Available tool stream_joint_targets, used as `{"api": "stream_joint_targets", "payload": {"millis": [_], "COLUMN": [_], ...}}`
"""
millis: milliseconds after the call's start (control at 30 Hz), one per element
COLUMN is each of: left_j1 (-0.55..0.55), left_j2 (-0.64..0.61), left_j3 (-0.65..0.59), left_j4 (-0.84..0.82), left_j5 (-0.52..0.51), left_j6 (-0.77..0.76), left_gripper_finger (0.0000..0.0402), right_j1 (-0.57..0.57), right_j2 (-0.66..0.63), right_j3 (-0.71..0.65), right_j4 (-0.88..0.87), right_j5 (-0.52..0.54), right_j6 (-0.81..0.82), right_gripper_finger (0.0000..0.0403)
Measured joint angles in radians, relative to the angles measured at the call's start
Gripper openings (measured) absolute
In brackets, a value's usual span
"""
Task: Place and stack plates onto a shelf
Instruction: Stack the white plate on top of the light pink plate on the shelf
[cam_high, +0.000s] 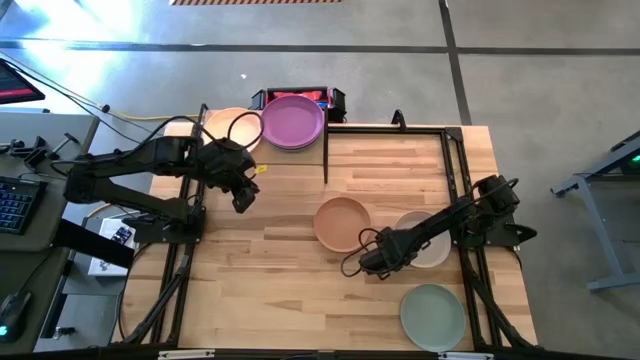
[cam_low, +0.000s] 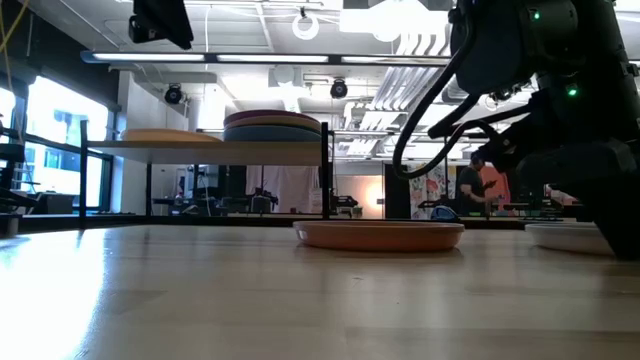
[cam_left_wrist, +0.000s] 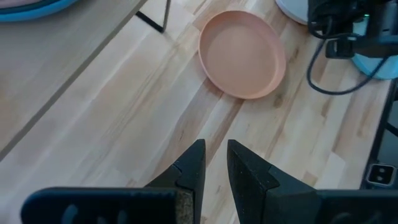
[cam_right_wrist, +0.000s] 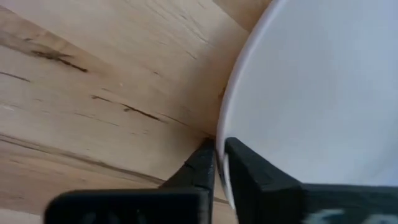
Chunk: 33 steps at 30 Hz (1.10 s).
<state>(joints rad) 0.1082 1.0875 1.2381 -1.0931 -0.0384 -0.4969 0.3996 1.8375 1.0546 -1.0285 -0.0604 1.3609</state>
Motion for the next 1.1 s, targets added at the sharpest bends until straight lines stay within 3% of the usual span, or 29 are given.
{"api": "stream_joint_targets", "payload": {"millis": [100,367,700,1100], "left_j1": [0.000,0.001,0.003,0.003], "left_j2": [0.023,0.104,0.152,0.183], "left_j3": [0.000,0.000,0.000,0.000], "left_j4": [0.000,0.002,0.075,0.115], "left_j5": [-0.002,-0.003,0.001,0.003], "left_j6": [0.000,-0.032,-0.042,0.034], "left_gripper_finger": [0.0056,0.0053,0.0046,0.0046], "right_j1": [0.000,0.001,0.015,0.055], "right_j2": [0.000,-0.031,-0.234,-0.512], "right_j3": [0.000,-0.005,-0.003,-0.002], "right_j4": [-0.001,-0.006,-0.001,0.043], "right_j5": [0.003,-0.021,0.005,0.055], "right_j6": [-0.007,-0.042,-0.044,-0.292], "right_gripper_finger": [0.0010,0.0003,0.0000,0.0000]}}
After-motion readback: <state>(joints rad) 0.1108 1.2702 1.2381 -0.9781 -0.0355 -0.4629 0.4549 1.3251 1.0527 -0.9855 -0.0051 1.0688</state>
